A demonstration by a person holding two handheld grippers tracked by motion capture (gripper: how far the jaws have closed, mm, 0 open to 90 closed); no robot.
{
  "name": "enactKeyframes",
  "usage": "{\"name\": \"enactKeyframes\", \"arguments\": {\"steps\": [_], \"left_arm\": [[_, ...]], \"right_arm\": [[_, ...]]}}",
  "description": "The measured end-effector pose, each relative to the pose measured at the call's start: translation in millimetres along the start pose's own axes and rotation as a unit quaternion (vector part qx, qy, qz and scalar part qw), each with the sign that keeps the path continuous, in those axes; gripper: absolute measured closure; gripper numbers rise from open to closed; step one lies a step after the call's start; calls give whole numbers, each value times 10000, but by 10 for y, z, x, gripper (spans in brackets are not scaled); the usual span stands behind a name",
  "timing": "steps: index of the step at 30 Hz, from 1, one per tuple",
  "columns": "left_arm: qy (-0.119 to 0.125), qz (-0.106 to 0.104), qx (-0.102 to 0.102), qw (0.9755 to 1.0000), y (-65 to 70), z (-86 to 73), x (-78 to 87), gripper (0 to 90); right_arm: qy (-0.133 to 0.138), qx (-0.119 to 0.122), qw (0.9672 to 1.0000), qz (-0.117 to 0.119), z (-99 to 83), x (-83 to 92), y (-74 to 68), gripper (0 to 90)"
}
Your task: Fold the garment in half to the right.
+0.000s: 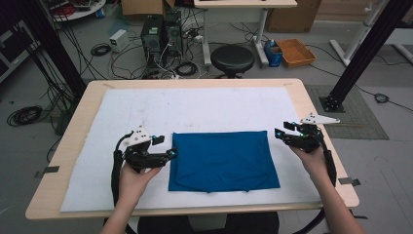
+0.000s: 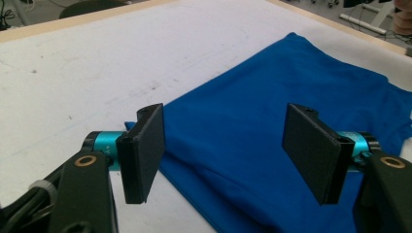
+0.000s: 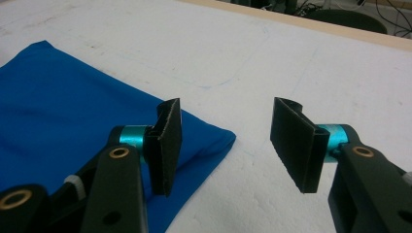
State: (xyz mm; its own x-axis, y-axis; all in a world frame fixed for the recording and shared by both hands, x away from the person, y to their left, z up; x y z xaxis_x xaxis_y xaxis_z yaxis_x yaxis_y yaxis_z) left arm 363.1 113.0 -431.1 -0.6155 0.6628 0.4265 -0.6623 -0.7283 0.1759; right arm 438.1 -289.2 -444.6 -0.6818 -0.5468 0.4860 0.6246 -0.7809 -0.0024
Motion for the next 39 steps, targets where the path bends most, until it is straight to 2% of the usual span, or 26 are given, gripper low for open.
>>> {"name": "enactKeyframes", "arguments": {"steps": [4,7,9,13,14,18,19,21,24,28,33,36,39], "left_arm": [[-44,49,-12,10000,102,-102,72,324],[-247,139,57,9996,174,-245,108,340],[-269,233,132,9993,208,-332,137,340],[-319,378,342,9982,229,-476,186,341],[-307,412,467,9976,221,-515,193,341],[-342,377,836,9952,216,-646,183,341],[-342,377,836,9952,216,-646,183,341],[-451,388,989,9933,236,-740,152,346],[-489,375,1026,9928,284,-791,113,383],[-571,487,1094,9912,317,-829,46,389],[-684,442,1148,9900,361,-845,-40,399],[-817,550,1060,9895,377,-877,-86,444],[-727,712,1056,9892,368,-878,-89,501]], "right_arm": [[36,51,10000,18,26,0,-32,455],[69,104,9999,50,73,2,-68,454],[104,127,9998,64,108,2,-98,454],[77,235,9996,106,127,-31,-155,454],[63,260,9996,113,125,-41,-166,455],[50,322,9994,138,129,-61,-196,454],[50,322,9994,138,129,-61,-196,454],[52,346,9993,162,136,-62,-221,454],[57,386,9991,190,155,-74,-263,454],[47,529,9982,278,190,-119,-358,454],[5,734,9967,359,226,-183,-499,455],[-9,820,9957,420,252,-220,-578,455],[17,844,9951,519,296,-268,-682,455]]}}
Point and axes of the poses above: each handheld gripper's, and its own axes: x roughly backward along the jaws, z roughly out of its top, y roughly to its right, the point moved 9 cm from there along -x, roughly forward along the jaws, and after that the axes turned 4 degrees about x, right-handed, at the moved point
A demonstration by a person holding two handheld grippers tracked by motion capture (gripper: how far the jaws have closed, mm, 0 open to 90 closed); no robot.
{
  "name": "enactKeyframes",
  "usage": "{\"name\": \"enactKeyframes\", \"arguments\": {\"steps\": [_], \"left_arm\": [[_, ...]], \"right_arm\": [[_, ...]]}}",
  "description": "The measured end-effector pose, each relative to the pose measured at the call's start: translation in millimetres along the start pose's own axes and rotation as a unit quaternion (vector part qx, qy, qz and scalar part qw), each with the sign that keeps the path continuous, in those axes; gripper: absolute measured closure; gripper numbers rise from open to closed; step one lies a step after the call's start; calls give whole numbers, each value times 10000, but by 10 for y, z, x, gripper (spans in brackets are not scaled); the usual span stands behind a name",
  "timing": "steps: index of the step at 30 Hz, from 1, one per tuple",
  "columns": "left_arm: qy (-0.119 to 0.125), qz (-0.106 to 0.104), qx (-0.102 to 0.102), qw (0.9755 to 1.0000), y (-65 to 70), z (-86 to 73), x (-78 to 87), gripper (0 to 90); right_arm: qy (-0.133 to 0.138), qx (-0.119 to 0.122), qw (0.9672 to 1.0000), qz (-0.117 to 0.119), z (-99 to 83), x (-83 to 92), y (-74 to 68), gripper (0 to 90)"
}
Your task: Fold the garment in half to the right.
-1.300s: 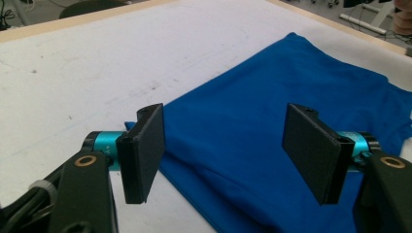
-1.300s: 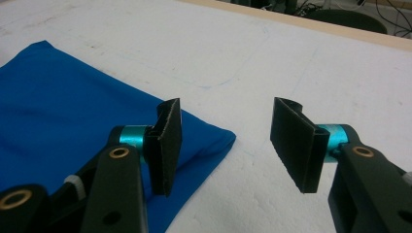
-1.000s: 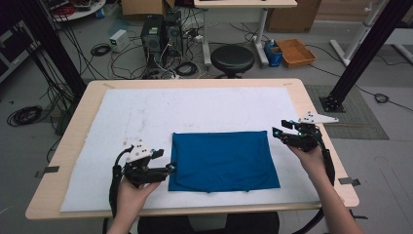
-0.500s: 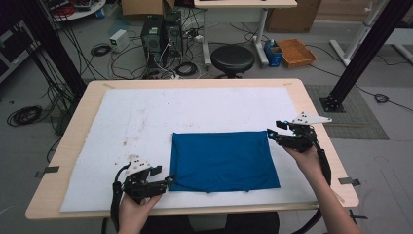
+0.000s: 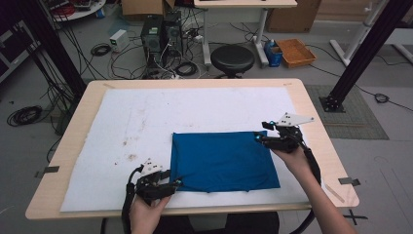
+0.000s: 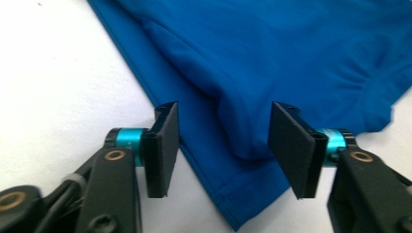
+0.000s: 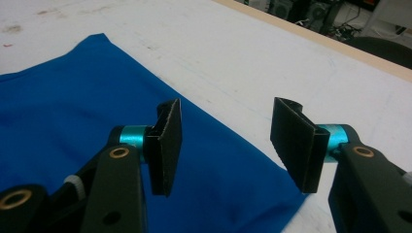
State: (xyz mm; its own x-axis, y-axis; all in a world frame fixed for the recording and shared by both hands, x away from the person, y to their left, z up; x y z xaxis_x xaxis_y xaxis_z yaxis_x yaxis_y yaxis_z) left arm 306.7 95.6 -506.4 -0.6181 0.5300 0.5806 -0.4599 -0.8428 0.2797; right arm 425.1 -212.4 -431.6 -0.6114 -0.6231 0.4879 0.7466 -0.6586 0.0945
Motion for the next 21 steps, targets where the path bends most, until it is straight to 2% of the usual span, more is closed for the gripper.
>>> {"name": "enactKeyframes", "arguments": {"steps": [2,8,10,12,17,21], "left_arm": [[43,76,43,10000,-14,-3,8,537],[108,241,52,9996,-15,-18,6,537],[128,288,150,9994,-17,-15,7,546],[138,307,275,9991,-40,-10,12,590],[154,424,153,9989,-48,-17,14,643],[182,449,204,9986,-48,-16,13,657]], "right_arm": [[-52,34,9999,106,35,-56,-72,455],[30,184,9992,346,253,-232,-282,455],[71,222,9987,442,338,-324,-359,457],[17,226,9983,529,404,-438,-435,457],[-113,351,9973,641,558,-734,-621,472],[-265,328,9959,795,684,-994,-779,499]]}}
Point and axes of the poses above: each handheld gripper's, and its own axes: x roughly backward along the jaws, z roughly out of its top, y roughly to its right, the point moved 9 cm from there along -x, roughly forward along the jaws, and after that the axes turned 4 degrees about x, right-handed, at the moved point
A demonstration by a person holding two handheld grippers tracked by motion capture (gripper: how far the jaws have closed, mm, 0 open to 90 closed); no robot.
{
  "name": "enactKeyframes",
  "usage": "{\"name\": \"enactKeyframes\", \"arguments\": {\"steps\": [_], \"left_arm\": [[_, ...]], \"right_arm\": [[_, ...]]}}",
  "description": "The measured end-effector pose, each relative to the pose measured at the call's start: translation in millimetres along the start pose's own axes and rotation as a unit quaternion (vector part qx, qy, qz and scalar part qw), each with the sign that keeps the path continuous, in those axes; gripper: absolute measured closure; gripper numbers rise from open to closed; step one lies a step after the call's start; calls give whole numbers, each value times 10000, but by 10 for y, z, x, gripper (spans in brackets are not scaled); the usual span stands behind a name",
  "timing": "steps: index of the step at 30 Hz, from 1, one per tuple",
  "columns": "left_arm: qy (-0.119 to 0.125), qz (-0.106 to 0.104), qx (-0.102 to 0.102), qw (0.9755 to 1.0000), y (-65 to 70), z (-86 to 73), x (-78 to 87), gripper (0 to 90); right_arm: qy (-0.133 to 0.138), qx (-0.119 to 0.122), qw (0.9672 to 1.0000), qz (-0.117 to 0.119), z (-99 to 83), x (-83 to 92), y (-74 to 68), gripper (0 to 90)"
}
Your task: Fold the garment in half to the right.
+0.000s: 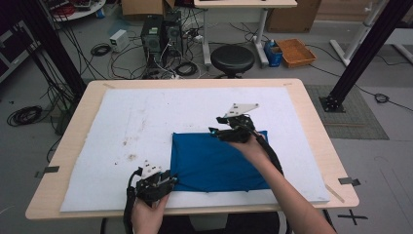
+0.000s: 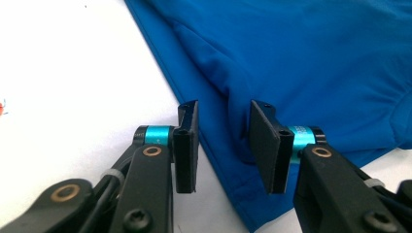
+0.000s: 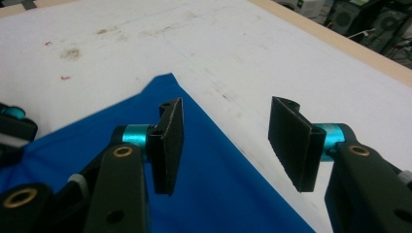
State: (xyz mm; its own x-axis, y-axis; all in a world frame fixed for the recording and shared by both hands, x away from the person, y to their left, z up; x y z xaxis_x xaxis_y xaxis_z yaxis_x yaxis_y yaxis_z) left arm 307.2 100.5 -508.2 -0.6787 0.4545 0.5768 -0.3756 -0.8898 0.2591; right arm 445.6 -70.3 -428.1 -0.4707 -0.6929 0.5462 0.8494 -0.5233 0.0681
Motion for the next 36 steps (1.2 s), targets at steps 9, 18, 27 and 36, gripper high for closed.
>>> {"name": "enactKeyframes", "arguments": {"steps": [9,18,27,36], "left_arm": [[27,-42,30,10000,-3,-9,8,660],[39,-85,60,9999,3,-25,24,655],[36,-83,91,9999,6,-26,26,670],[17,-330,142,9994,59,-29,33,860]], "right_arm": [[-433,-93,9988,215,193,-743,-231,595],[-868,-493,9944,341,171,-1336,-314,647],[-1081,-258,9923,546,85,-1540,-408,799],[-1088,-42,9931,443,130,-1461,-409,881]]}}
Point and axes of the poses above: each handheld gripper's, and its own axes: x roughly backward along the jaws, z roughly out of its top, y roughly to its right, the point moved 9 cm from there along -x, roughly forward along the jaws, and after that the axes turned 4 degrees about x, right-handed, at the moved point
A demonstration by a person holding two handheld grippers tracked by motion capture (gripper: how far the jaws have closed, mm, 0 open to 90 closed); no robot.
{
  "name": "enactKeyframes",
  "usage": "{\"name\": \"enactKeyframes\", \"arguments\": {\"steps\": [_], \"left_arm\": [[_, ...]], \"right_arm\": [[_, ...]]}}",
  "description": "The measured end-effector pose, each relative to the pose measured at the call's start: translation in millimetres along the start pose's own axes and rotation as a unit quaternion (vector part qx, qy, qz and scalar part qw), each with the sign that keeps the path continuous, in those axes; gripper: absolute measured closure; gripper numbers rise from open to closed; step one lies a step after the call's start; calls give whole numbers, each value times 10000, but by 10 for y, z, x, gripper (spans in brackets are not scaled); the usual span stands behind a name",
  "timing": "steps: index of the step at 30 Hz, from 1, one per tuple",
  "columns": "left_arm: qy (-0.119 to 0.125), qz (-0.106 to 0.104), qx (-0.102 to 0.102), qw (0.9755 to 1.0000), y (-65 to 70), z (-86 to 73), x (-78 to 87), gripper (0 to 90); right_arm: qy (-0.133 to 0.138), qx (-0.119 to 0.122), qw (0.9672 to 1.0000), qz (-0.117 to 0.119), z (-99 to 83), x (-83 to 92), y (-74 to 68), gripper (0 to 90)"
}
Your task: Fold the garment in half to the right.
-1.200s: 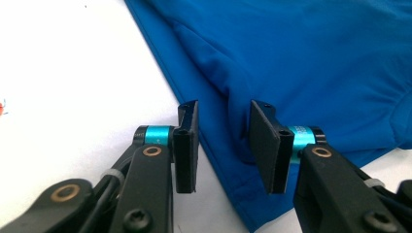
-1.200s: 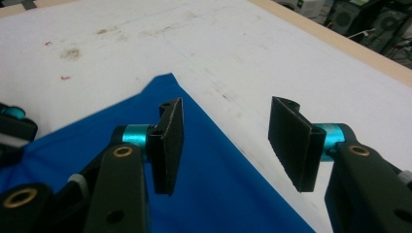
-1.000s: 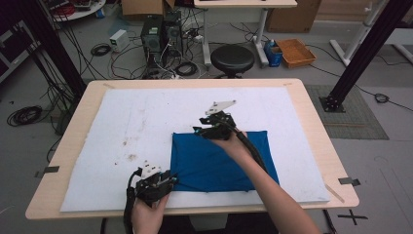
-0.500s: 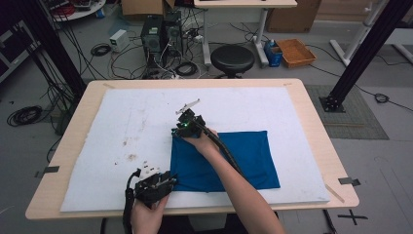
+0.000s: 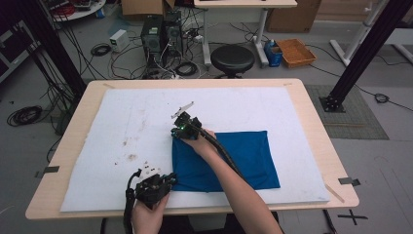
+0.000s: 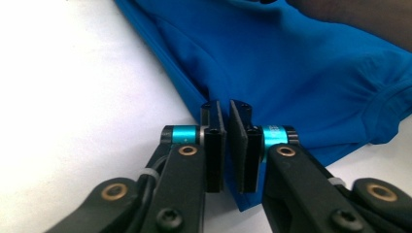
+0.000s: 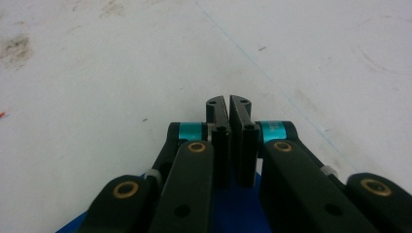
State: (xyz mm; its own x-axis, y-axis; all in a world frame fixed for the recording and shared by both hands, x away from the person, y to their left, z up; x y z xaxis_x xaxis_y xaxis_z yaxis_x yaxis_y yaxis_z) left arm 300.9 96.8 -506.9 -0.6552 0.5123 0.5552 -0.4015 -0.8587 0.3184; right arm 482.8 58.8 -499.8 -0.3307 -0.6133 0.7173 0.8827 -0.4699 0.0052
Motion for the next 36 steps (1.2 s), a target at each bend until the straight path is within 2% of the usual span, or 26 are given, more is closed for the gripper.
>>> {"name": "enactKeyframes", "arguments": {"steps": [3,6,9,12,15,18,21,26,31,36], "left_arm": [[23,-29,7,10000,14,12,14,868],[168,-78,21,9998,60,59,48,870],[333,-100,-163,9993,155,143,109,870],[465,-229,-433,9977,343,257,140,870],[518,-482,-639,9954,602,364,104,870],[514,-801,-700,9930,862,458,-5,871],[499,-1013,-786,9905,1076,521,-152,871],[399,-1323,-870,9866,1400,545,-415,871],[260,-1593,-899,9828,1709,562,-669,871],[72,-1740,-892,9807,1964,530,-913,871]], "right_arm": [[170,-46,9998,39,51,109,14,881],[314,17,9995,77,94,253,36,881],[518,-22,9986,116,117,446,87,880],[733,-88,9970,242,115,681,158,876],[783,13,9965,309,57,944,256,874],[787,17,9965,272,-36,1213,402,874],[797,26,9966,196,-158,1452,564,875],[749,-118,9971,2,-435,1763,821,876],[544,-226,9981,-174,-755,1940,1052,876],[197,-315,9988,-323,-1048,2047,1233,876]]}}
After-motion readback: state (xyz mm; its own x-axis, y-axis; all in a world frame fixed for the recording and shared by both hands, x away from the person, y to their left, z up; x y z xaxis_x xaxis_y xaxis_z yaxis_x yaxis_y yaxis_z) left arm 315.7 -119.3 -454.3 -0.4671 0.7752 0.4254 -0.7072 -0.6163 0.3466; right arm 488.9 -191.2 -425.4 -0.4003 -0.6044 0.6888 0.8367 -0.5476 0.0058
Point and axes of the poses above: each handheld gripper's, and its own axes: x roughly backward along the jaws, z roughly out of its top, y roughly to its right, the point moved 9 cm from there along -x, roughly forward along the jaws, and after that the axes turned 4 degrees about x, right-handed, at the moved point
